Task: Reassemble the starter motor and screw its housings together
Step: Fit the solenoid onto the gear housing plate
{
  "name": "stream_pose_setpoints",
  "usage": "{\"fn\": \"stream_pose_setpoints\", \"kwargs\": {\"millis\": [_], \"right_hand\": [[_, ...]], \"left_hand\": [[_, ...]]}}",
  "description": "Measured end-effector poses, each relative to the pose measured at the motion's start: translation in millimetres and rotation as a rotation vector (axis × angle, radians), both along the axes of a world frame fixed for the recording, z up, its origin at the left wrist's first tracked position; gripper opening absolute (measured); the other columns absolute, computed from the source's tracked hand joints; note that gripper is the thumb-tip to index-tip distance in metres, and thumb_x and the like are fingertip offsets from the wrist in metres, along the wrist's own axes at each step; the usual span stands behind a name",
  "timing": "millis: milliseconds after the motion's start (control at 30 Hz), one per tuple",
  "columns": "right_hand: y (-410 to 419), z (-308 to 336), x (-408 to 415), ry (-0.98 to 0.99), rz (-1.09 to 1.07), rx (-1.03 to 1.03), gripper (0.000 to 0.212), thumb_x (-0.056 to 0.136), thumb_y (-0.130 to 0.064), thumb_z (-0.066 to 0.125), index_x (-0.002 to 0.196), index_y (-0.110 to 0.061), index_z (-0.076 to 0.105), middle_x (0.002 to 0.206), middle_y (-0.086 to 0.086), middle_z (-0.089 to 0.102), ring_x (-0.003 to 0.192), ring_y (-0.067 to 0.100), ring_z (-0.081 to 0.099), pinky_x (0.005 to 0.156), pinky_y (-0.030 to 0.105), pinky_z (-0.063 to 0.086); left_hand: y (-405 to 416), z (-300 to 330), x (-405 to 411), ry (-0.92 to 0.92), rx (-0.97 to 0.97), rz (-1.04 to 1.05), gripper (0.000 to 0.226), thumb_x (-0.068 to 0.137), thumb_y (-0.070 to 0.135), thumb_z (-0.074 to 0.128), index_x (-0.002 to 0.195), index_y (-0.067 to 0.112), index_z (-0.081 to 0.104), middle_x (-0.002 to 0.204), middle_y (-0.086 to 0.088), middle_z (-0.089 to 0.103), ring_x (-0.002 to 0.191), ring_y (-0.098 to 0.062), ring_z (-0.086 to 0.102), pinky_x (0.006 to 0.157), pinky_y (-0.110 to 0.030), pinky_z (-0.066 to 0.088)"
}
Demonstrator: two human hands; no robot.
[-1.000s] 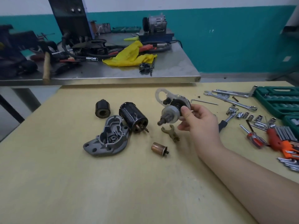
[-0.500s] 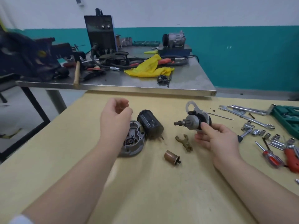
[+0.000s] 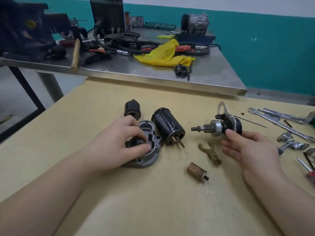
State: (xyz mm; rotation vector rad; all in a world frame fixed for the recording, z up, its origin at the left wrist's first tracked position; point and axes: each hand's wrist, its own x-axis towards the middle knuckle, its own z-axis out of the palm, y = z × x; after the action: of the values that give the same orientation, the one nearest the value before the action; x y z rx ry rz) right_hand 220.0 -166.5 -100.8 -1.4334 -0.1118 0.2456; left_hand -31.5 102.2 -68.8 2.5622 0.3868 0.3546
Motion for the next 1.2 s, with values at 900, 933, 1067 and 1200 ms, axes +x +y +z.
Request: {"fn": "stream_pose_setpoints", "kwargs": {"millis": [900,933,1067,1200], "right_hand": [[-5,-13,-12,-0.236,0.119,-0.165,0.055,0.084,-0.003,0.073,0.132,-0.028,0.071,0.12,-0.023,0.074,0.091,0.021,0.081,0.081,0.037,0.067],[-6,-13,-11,-0.229,0.115,-0.162,0.055,0.082,-0.004,0.073,0.132,-0.028,0.072,0.12,-0.022,0.074,0.09,0.022,0.082,0.081,0.038,0.067],[-5,-15,-8,-0.219,0.106,-0.159,0.059,0.076,-0.009,0.074,0.131,-0.029,0.072,0.122,-0.018,0.074,0.089,0.024,0.082,0.084,0.043,0.064],[-6,-17,-7,-0.225,0.107,-0.155,0.056,0.084,-0.001,0.069,0.133,-0.027,0.071,0.123,-0.017,0.074,0.091,0.024,0.081,0.082,0.042,0.064]], "left_hand": [[-51,-19,14,-0.259,-0.084,-0.075,0.105,0.067,0.065,0.083,0.147,0.077,0.016,0.149,0.042,0.036,0.122,0.004,0.059,0.098,-0.037,0.059],[-50,-19,13,-0.266,-0.077,-0.081,0.104,0.068,0.063,0.083,0.148,0.076,0.017,0.149,0.042,0.036,0.123,0.003,0.059,0.097,-0.038,0.06],[-49,-17,11,-0.305,0.003,-0.14,0.098,0.073,0.056,0.081,0.15,0.068,0.022,0.149,0.035,0.038,0.125,0.005,0.057,0.094,-0.04,0.061],[-45,-14,10,-0.376,0.129,-0.217,0.092,0.078,0.038,0.085,0.156,0.039,0.037,0.154,0.012,0.043,0.132,-0.009,0.057,0.09,-0.043,0.061]]}}
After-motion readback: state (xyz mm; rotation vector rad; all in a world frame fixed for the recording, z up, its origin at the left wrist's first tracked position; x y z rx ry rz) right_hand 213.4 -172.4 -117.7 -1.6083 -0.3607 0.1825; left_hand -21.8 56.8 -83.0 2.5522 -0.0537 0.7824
